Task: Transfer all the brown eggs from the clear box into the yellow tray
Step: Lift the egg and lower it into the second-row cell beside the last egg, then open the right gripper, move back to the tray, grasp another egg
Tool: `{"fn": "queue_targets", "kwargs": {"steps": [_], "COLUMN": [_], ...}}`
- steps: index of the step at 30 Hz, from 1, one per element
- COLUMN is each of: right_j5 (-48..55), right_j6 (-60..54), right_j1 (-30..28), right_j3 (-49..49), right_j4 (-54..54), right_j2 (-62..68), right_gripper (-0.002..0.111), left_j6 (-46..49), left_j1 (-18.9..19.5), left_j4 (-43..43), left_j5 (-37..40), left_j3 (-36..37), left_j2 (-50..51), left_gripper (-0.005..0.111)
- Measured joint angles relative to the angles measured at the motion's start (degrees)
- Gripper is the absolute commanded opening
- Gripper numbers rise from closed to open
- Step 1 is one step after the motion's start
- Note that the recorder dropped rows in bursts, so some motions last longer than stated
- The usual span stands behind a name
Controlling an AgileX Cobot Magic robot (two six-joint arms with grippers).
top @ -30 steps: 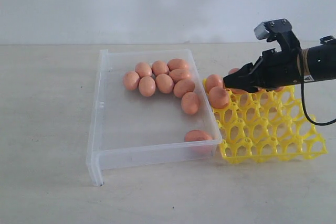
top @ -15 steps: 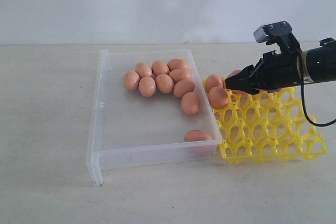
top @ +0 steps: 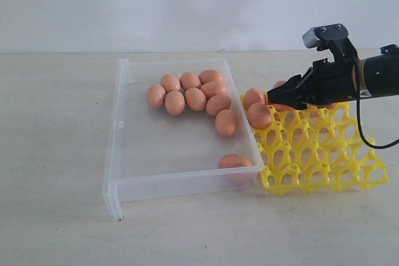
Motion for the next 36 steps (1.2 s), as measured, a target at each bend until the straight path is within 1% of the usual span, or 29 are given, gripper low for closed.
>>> {"fn": "queue_targets", "kwargs": {"steps": [3,10,15,29,31,32,33,34,35,36], "right_j5": [0.23,0.01,-0.24,-0.83,-3.15,-4.07,-6.97,-7.95,-9.83,-10.11], "right_j6": [-0.48,-2.14,-4.96,-5.89,-5.61,-5.02,-1.94,0.46,3.92,4.32], "right_j1": [0.0,0.0,0.0,0.0,0.0,0.0,0.14,0.43,2.12,3.17], "right_j3": [0.0,0.0,0.0,-0.02,-0.75,-1.15,-2.36,-2.96,-4.58,-5.63], "right_j4": [0.09,4.54,7.15,7.08,7.88,8.51,11.19,12.64,15.61,16.33], "right_j2": [0.0,0.0,1.2,1.84,0.88,0.12,-2.35,-3.75,-6.52,-7.49], "right_gripper": [0.05,0.051,0.065,0.065,0.052,0.027,0.011,0.001,0.001,0.001], "left_j6": [0.0,0.0,0.0,0.0,0.0,0.0,0.0,0.0,0.0,0.0], "left_j1": [0.0,0.0,0.0,0.0,0.0,0.0,0.0,0.0,0.0,0.0], "left_j4": [0.0,0.0,0.0,0.0,0.0,0.0,0.0,0.0,0.0,0.0], "left_j5": [0.0,0.0,0.0,0.0,0.0,0.0,0.0,0.0,0.0,0.0], "left_j3": [0.0,0.0,0.0,0.0,0.0,0.0,0.0,0.0,0.0,0.0], "left_j2": [0.0,0.0,0.0,0.0,0.0,0.0,0.0,0.0,0.0,0.0], "left_gripper": [-0.004,-0.004,-0.004,-0.004,-0.004,-0.004,-0.004,-0.004,-0.004,-0.004]}}
